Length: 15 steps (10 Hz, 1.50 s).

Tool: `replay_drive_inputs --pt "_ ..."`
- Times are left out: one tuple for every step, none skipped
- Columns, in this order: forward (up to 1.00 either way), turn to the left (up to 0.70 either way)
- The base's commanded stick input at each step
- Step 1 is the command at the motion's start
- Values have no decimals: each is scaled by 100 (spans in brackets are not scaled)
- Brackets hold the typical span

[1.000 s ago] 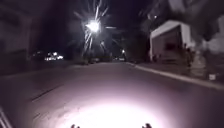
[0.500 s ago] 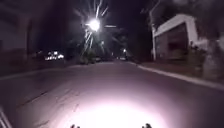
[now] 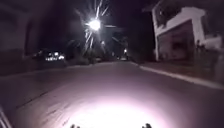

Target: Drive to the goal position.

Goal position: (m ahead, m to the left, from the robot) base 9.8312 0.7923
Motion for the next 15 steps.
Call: replay_drive_inputs --pt "85 0" --pt "85 0" --pt "85 0" --pt "85 0" --pt "85 0" --pt "85 0" --pt "85 0" --pt "85 0" --pt "85 0" --pt "85 0" --pt "85 0" --pt "85 0" --pt "85 0" --pt "85 0" --pt "85 0"
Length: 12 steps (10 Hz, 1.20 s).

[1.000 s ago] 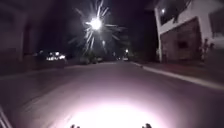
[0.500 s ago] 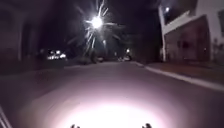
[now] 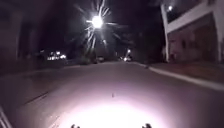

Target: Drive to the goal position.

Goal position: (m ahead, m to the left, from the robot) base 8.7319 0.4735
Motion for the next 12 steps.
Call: replay_drive_inputs --pt "85 0" --pt "85 0" --pt "85 0" --pt "85 0" --pt "85 0" --pt "85 0" --pt "85 0" --pt "85 0" --pt "85 0" --pt "85 0" --pt "85 0" --pt "85 0"
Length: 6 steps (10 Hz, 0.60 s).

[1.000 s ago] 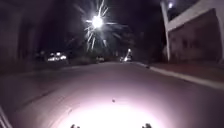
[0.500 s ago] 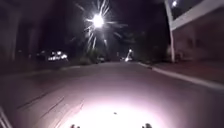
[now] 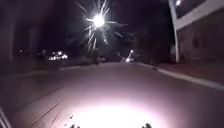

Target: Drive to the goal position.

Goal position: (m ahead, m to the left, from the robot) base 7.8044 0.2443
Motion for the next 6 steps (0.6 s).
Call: replay_drive_inputs --pt "85 0" --pt "85 0" --pt "85 0" --pt "85 0" --pt "85 0" --pt "85 0"
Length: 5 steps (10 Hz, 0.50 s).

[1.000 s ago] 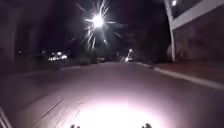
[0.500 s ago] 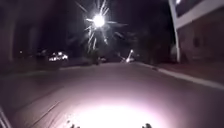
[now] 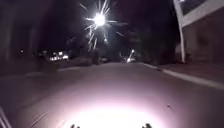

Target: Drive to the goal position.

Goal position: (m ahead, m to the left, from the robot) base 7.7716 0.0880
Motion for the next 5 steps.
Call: replay_drive_inputs --pt "85 0" --pt "85 0" --pt "85 0" --pt "85 0" --pt "85 0"
